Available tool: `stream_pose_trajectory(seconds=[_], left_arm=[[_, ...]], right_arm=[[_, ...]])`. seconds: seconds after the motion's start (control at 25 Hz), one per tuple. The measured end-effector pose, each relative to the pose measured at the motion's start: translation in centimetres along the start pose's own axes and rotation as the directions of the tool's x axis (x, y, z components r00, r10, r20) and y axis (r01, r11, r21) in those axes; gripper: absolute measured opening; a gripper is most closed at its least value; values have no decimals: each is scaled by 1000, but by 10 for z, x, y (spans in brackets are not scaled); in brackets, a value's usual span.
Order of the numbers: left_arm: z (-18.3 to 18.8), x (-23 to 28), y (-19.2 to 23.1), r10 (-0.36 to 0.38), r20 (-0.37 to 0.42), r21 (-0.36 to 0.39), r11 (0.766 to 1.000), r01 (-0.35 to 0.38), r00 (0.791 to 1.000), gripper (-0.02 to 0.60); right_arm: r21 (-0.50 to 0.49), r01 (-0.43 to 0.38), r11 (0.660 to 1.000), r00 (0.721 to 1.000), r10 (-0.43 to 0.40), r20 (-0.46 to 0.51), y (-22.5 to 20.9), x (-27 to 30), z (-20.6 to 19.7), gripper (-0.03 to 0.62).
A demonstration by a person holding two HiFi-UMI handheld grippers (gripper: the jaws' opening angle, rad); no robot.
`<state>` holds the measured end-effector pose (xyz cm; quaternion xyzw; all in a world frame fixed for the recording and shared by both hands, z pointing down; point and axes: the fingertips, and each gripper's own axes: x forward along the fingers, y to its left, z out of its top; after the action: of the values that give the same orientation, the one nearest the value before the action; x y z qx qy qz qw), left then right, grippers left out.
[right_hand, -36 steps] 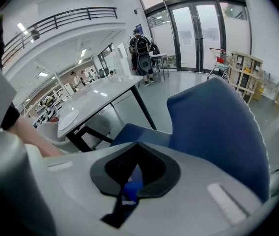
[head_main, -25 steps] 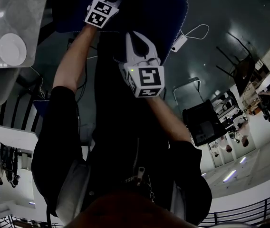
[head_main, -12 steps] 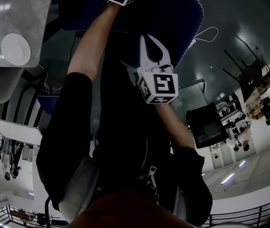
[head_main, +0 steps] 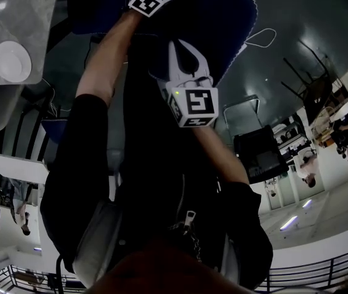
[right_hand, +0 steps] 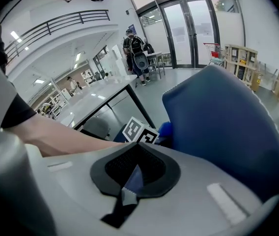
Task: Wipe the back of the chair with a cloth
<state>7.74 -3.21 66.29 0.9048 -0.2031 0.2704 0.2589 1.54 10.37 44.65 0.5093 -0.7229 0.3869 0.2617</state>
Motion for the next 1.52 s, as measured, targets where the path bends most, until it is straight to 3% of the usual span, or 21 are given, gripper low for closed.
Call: stream_pose_trajectory(seconds=[0.52,0.96,1.24,1.52], left_arm=[[-47,-13,-55,-90,-83,117,988,99,993,87],[-97,-41,-106,-154,-147,144,974,175,977,87],[-139,-63,-140,-217,-218,148,956,252,952,87],[-169,-83,-163,-283,-309,163,925,343,908,87]], right_arm=[[17,-12,1000,999,11,30,-10,-13,9,3],[-19,-39,999,999,40,12,0,-13,2,3],[-35,-57,998,998,57,0,6,-14,-1,3],[-55,-81,995,997,81,-5,13,-17,3,3]])
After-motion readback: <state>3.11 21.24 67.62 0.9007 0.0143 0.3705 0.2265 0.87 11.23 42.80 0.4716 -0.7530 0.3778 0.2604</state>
